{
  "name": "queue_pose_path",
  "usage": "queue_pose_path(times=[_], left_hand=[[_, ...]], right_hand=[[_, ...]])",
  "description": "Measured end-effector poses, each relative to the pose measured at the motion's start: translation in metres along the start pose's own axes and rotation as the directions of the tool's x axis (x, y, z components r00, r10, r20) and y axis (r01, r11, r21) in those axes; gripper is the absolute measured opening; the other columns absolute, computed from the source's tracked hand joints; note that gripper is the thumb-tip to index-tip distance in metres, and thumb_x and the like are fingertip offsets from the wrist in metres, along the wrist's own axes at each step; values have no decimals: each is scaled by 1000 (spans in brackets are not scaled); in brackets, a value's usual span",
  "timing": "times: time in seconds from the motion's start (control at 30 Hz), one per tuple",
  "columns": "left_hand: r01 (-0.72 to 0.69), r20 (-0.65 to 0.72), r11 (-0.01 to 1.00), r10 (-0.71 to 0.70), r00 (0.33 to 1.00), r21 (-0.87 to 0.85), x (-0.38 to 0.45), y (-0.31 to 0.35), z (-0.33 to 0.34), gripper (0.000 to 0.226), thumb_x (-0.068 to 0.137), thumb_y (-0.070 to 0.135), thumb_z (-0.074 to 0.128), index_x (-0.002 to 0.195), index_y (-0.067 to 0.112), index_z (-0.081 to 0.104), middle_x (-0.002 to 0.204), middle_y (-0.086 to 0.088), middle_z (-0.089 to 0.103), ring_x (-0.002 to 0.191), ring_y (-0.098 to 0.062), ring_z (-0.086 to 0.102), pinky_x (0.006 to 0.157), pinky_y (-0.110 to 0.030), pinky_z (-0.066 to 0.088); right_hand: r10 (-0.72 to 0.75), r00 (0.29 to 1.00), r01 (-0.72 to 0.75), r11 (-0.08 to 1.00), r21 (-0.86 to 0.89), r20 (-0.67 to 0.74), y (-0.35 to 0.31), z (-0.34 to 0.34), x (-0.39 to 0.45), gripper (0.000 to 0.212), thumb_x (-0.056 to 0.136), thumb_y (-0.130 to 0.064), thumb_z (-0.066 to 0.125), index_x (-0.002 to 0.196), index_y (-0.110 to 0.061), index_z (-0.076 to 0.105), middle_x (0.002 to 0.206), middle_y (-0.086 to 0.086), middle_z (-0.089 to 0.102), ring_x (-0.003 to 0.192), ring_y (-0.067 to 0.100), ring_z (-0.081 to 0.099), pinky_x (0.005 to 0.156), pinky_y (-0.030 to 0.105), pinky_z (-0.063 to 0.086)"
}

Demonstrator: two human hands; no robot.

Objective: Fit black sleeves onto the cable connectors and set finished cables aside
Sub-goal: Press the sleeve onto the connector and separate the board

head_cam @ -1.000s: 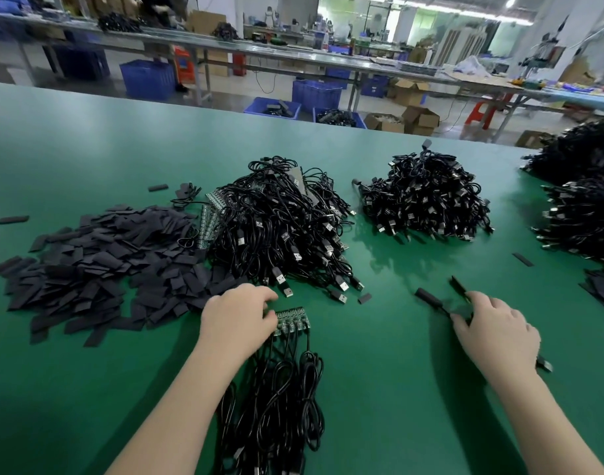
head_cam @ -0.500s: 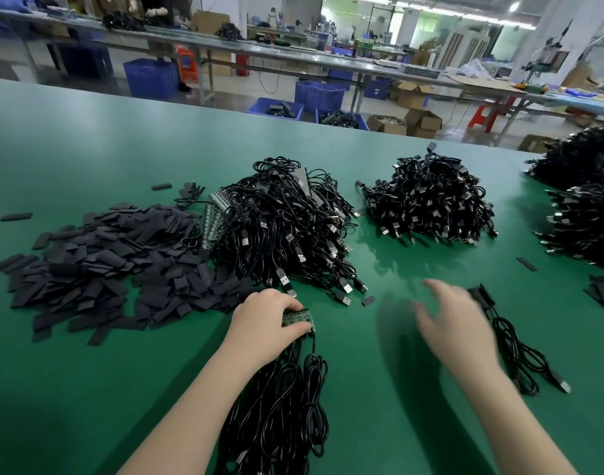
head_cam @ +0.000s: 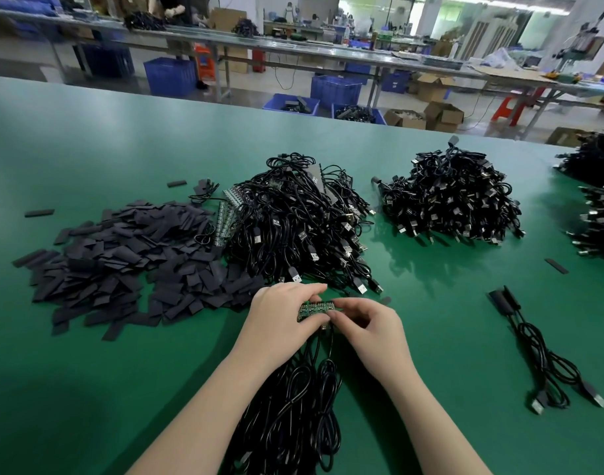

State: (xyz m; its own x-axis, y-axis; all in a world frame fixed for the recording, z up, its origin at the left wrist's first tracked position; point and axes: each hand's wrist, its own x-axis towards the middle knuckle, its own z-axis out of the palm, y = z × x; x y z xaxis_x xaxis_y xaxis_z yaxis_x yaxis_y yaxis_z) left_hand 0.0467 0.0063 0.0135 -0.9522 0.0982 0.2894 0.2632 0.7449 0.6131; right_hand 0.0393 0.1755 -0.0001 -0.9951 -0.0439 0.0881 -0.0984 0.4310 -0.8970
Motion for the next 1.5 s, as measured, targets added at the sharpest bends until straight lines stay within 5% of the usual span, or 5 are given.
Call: queue_pose_path(times=[0.23,0.73,1.5], left_hand=[[-39,-27,989,43,999,144,-2,5,1,24,91,52,56,102,35,70,96,18,68,94,-3,59,85,-30,43],[-52,-63,991,61,996,122,-4,5,6,16,93,44,57,99,35,67,93,20,67,95,-2,58,94,-27,31],[-7,-52,988,15,999,153,-4,6,8,10,92,39,59,92,34,67,90,22,64,94,0,54,88,-21,19]], right_hand=[[-54,996,63,990,130,-72,7,1,-5,21,84,-14,77,86,-33,71,81,-11,73,74,7,67,69,13,50],[-67,991,81,989,122,-118,-3,1,-8,18,83,-17,79,76,-31,71,76,-18,71,69,-4,63,64,6,44],[-48,989,54,998,35,-139,-6,3,-12,15,84,-17,78,74,-25,70,71,-16,69,64,2,62,60,10,45]])
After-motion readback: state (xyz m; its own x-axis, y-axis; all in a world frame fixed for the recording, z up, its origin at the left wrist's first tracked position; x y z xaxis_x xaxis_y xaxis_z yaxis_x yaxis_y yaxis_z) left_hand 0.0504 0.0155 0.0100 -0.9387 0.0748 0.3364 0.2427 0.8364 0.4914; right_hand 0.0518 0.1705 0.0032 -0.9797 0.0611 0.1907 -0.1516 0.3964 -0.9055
